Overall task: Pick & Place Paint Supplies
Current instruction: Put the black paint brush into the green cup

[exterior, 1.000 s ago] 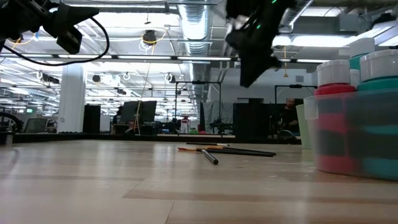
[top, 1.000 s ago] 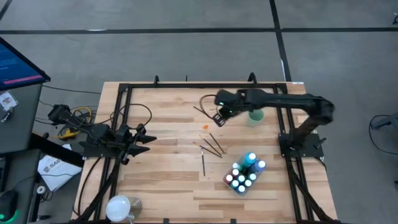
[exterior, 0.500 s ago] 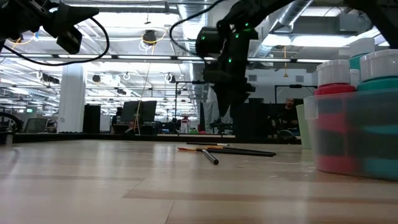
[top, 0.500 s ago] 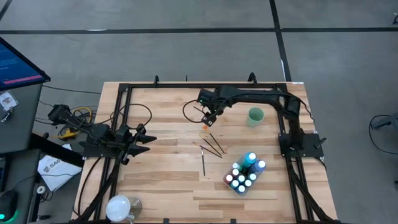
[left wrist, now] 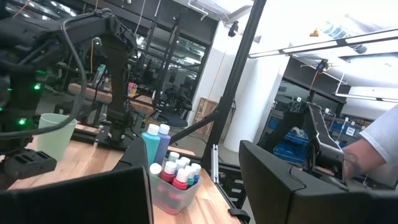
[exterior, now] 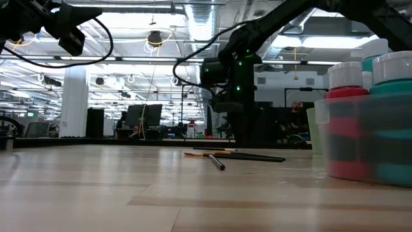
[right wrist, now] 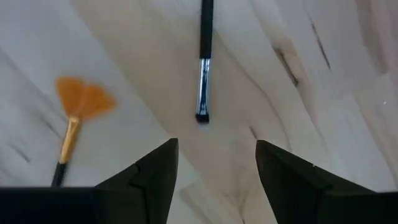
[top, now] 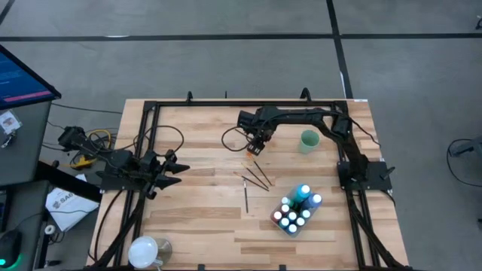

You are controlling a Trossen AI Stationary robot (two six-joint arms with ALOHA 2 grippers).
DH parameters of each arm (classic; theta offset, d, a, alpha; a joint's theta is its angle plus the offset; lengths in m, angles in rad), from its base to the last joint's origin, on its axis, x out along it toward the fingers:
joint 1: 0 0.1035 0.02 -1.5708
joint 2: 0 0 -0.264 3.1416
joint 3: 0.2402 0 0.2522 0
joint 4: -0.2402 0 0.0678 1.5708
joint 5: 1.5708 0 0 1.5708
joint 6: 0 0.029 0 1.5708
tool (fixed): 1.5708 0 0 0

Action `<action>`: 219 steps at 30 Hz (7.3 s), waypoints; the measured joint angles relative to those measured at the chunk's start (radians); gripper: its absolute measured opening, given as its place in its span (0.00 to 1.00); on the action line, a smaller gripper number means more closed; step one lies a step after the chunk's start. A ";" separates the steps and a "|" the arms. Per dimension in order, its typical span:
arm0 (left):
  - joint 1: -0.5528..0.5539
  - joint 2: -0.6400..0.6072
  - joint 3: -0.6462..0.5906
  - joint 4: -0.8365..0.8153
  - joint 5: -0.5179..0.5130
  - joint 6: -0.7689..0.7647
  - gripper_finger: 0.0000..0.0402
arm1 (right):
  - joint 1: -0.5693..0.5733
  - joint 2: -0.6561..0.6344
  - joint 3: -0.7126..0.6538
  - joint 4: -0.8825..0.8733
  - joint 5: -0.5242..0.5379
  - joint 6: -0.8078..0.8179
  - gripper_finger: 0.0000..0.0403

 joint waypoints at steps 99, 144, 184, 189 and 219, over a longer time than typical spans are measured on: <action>0.000 0.006 0.000 0.016 0.003 0.000 0.33 | 0.113 -0.959 -0.438 -0.566 -0.336 0.930 0.00; 0.000 0.006 0.000 0.019 0.003 0.000 0.33 | -0.381 -0.790 -0.541 -0.566 -0.590 0.662 0.00; 0.000 0.006 0.000 0.023 0.003 0.000 0.33 | 0.047 -0.872 -0.500 -0.552 -0.112 0.495 0.43; 0.000 0.006 0.000 0.023 0.003 0.000 0.33 | 0.061 -0.878 -0.550 -0.525 -0.034 0.757 0.52; 0.000 0.006 0.000 0.025 0.003 0.000 0.33 | 0.076 -0.946 -0.737 -0.306 -0.068 0.828 0.03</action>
